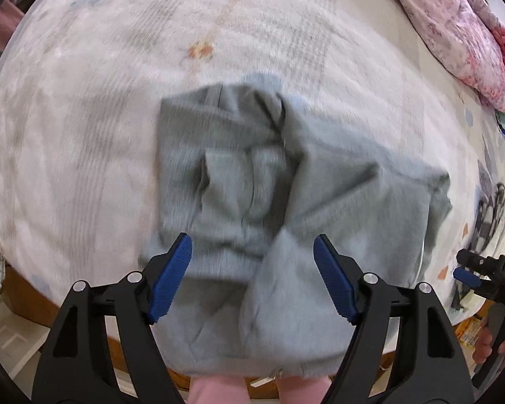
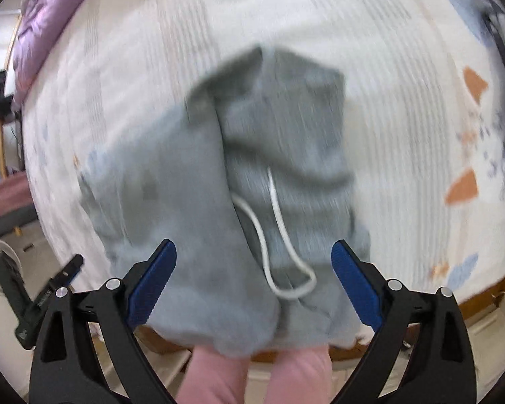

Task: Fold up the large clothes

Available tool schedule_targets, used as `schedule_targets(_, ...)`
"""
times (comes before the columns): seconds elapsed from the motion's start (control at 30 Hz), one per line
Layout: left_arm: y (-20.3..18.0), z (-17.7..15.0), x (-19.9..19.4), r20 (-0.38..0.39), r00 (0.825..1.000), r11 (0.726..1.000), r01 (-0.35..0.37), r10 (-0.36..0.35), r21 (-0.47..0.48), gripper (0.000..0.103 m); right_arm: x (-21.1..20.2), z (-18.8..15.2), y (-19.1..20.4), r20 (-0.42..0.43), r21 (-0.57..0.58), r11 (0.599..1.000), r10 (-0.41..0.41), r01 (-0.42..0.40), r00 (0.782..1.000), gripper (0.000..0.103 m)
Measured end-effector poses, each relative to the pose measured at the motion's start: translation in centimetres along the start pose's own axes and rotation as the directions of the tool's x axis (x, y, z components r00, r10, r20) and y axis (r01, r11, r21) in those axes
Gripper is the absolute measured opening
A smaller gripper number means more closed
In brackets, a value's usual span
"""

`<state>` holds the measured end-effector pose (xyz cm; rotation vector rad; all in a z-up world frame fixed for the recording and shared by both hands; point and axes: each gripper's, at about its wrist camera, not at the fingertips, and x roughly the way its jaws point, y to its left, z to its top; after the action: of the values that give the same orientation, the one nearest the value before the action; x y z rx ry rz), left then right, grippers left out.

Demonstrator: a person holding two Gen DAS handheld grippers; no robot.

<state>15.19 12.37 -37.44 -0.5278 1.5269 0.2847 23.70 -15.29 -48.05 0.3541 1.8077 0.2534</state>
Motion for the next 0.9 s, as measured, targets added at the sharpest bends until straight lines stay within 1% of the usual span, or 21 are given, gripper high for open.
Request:
schedule_targets(0.07,-0.1,1.8,0.9,-0.011,1.0,1.0,0.017,-0.018,-0.017,0.076,0.4,1.3,0.1,0.006,0.008,1.0,0.018,-0.018,1.0,0.09)
schedule_targets(0.17,-0.7,4.9,3.0,-0.022,0.997,0.997,0.069,-0.07,-0.035,0.076,1.8,3.6,0.8,0.026,0.001,0.999,0.047,-0.047,0.999,0.09)
schedule_targets(0.23,-1.1,6.6,4.4,-0.022,0.996,0.996,0.081,-0.082,-0.037,0.075,2.6,5.3,1.6,0.03,-0.006,0.997,0.075,-0.075,0.997,0.087)
schedule_targets(0.27,-1.2,7.2,4.9,-0.018,0.996,0.996,0.083,-0.083,-0.042,0.069,2.9,5.6,1.9,0.035,-0.011,0.996,0.088,-0.087,0.996,0.085)
schedule_targets(0.3,-1.2,8.1,5.6,-0.006,0.996,0.995,0.083,-0.084,-0.062,0.061,3.3,6.5,2.4,0.047,-0.017,0.995,0.095,-0.095,0.994,0.084)
schedule_targets(0.33,-1.2,8.7,6.4,-0.008,0.995,0.992,0.094,-0.095,-0.089,0.044,3.6,7.2,2.7,0.058,-0.02,0.996,0.091,-0.09,0.994,0.084)
schedule_targets(0.4,-1.0,9.5,7.8,-0.015,0.99,0.981,0.137,-0.14,-0.135,0.029,4.5,8.6,2.9,0.089,-0.022,0.995,0.101,-0.099,0.991,0.084)
schedule_targets(0.43,-0.9,9.9,8.5,-0.013,0.989,0.976,0.145,-0.148,-0.16,0.015,4.8,9.1,2.7,0.09,-0.021,0.993,0.115,-0.114,0.989,0.078)
schedule_targets(0.47,-0.8,10.1,8.8,-0.012,0.99,0.976,0.136,-0.14,-0.171,0.011,5.9,9.8,2.6,0.064,-0.011,0.99,0.144,-0.143,0.987,0.05)
schedule_targets(0.5,-0.7,10.4,8.9,-0.008,0.989,0.973,0.143,-0.146,-0.18,0.009,6.7,10.1,2.8,0.035,-0.001,0.988,0.152,-0.152,0.988,0.025)
schedule_targets(0.53,-0.7,10.7,8.7,0.005,0.988,0.972,0.15,-0.152,-0.182,0.008,7.4,10.4,2.6,-0.004,0.029,0.99,0.137,-0.137,0.991,0.014)
schedule_targets(0.57,-0.8,11.0,8.0,0.021,0.988,0.971,0.153,-0.152,-0.182,0.008,6.8,10.6,2.5,0.024,0.043,0.987,0.154,-0.155,0.988,0.011)
schedule_targets(0.6,-0.8,11.2,7.6,0.024,0.988,0.972,0.153,-0.151,-0.181,0.007,5.7,10.7,2.7,0.069,0.034,0.983,0.179,-0.182,0.981,0.01)
schedule_targets(0.63,-1.0,11.5,7.2,0.028,0.988,0.973,0.152,-0.149,-0.177,0.007,4.7,10.9,3.1,0.1,0.014,0.984,0.176,-0.178,0.979,0.01)
schedule_targets(0.67,-1.1,11.7,7.1,0.033,0.988,0.973,0.152,-0.148,-0.172,0.007,4.1,11.1,3.3,0.113,0.004,0.987,0.161,-0.162,0.981,0.006)
schedule_targets(0.7,-1.4,12.1,7.1,0.037,0.989,0.976,0.146,-0.142,-0.161,0.007,3.8,11.7,3.6,0.115,0.002,0.99,0.14,-0.142,0.983,0.006)
schedule_targets(0.77,-1.6,13.2,8.2,0.02,0.993,0.98,0.115,-0.113,-0.162,0.007,4.5,12.7,3.5,0.101,0.032,0.99,0.135,-0.139,0.986,0.006)
schedule_targets(0.83,-1.5,13.6,9.5,-0.018,0.993,0.976,0.107,-0.113,-0.191,0.008,6.0,13.5,2.8,0.08,0.059,0.991,0.114,-0.119,0.99,0.006)
schedule_targets(0.87,-1.5,13.8,10.1,-0.053,0.993,0.976,0.095,-0.107,-0.198,0.011,7.0,13.6,2.5,0.031,0.07,0.993,0.095,-0.097,0.995,0.008)
schedule_targets(0.9,-1.6,13.7,9.7,-0.055,0.992,0.976,0.101,-0.114,-0.193,0.011,7.2,13.4,2.2,0.001,0.085,0.993,0.086,-0.086,0.996,0.009)
